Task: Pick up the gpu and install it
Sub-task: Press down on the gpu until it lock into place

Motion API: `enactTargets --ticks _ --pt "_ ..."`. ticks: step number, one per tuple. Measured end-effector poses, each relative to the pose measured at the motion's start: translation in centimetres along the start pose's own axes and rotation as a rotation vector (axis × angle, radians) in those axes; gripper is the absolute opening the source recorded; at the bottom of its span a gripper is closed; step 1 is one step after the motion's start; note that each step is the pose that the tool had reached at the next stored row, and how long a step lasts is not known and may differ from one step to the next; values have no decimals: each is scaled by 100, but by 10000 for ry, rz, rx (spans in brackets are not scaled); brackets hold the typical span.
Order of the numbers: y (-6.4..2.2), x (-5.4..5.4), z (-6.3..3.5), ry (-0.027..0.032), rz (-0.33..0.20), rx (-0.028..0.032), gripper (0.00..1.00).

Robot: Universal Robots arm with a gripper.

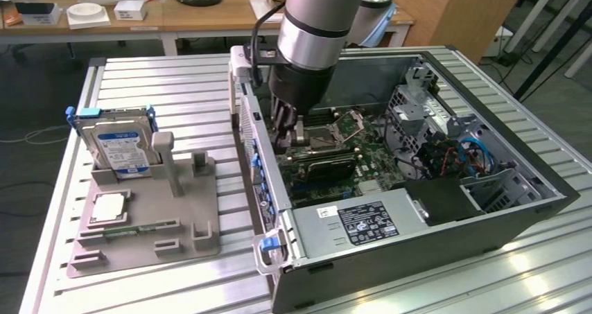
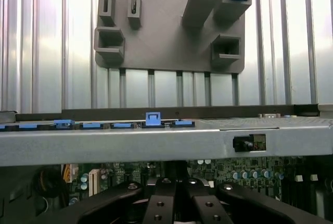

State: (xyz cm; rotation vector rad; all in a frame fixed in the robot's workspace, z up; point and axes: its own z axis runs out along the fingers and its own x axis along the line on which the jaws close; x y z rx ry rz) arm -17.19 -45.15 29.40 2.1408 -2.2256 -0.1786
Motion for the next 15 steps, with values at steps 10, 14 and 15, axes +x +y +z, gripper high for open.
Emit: enactTargets --ticks 10,14,15 --pt "4 -89 4 -3 3 -103 11" --pt "15 -90 5 2 8 -170 11" --pt "15 -90 5 2 7 -170 11"
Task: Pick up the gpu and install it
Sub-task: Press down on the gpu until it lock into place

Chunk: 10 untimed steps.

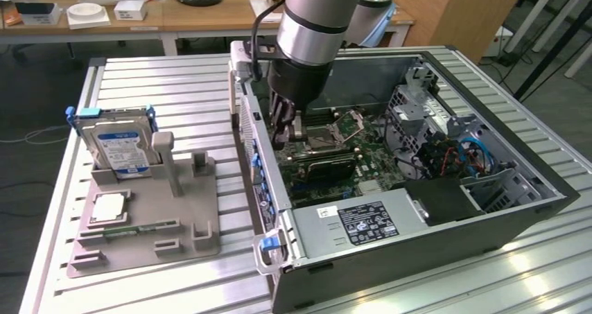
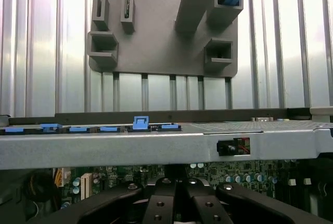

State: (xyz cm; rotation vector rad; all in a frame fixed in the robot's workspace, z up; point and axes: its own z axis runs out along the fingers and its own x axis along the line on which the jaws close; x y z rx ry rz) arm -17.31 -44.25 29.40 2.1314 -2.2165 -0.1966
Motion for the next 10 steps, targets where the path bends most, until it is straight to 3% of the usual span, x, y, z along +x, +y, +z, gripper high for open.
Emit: enactTargets --ticks 10 --pt "0 -1 1 18 2 1 11"
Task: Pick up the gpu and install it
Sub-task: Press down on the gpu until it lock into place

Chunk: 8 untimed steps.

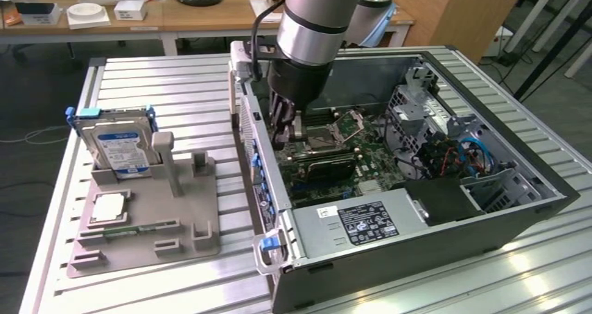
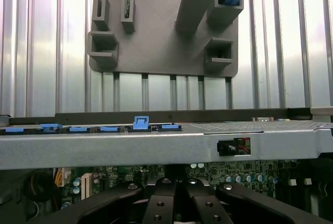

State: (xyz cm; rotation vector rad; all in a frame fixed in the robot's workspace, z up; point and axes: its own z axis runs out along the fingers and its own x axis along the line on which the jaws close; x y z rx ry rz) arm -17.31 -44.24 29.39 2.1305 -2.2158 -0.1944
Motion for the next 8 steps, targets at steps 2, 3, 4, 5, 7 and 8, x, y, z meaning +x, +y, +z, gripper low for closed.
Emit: enactTargets --ticks 2,3,4,5,7,8 --pt "0 0 0 0 0 0 11" --pt "1 0 -3 2 0 -1 11" --pt "2 0 -11 3 1 -5 11" --pt "3 -1 -18 2 2 -10 11" --pt "4 -2 -25 -1 3 -16 11" --pt "4 -2 -25 -1 2 -17 11"
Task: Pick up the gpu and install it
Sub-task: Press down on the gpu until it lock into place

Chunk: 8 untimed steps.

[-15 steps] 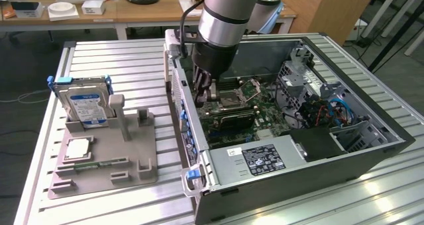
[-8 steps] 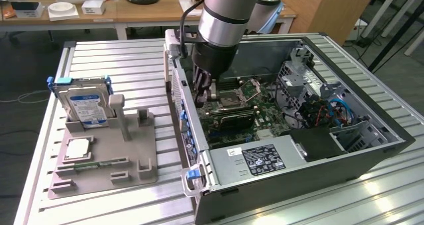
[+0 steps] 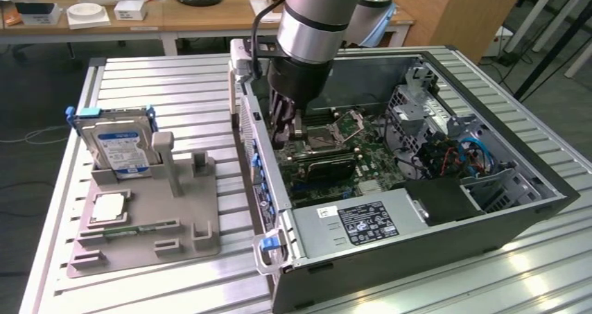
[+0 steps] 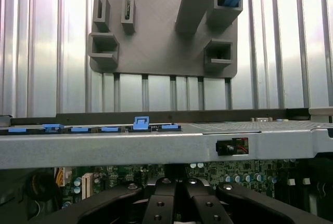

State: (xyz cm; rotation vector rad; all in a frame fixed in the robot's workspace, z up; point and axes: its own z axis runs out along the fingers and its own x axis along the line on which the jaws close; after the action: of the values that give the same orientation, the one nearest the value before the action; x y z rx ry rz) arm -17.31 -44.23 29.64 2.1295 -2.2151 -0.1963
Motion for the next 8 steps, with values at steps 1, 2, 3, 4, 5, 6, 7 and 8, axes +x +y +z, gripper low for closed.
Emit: enactTargets --ticks 1,2,3,4,5,6,7,8 --pt "0 0 0 -1 -1 -1 11" --pt "0 0 0 0 -1 0 11" --pt "0 1 -1 2 -1 -2 11" --pt "0 2 -2 9 0 -2 11" --pt "0 3 -3 27 2 -2 11" --pt "0 5 -3 43 3 -2 11" --pt "0 6 -2 58 5 0 11" --pt "2 6 -1 74 8 2 11"
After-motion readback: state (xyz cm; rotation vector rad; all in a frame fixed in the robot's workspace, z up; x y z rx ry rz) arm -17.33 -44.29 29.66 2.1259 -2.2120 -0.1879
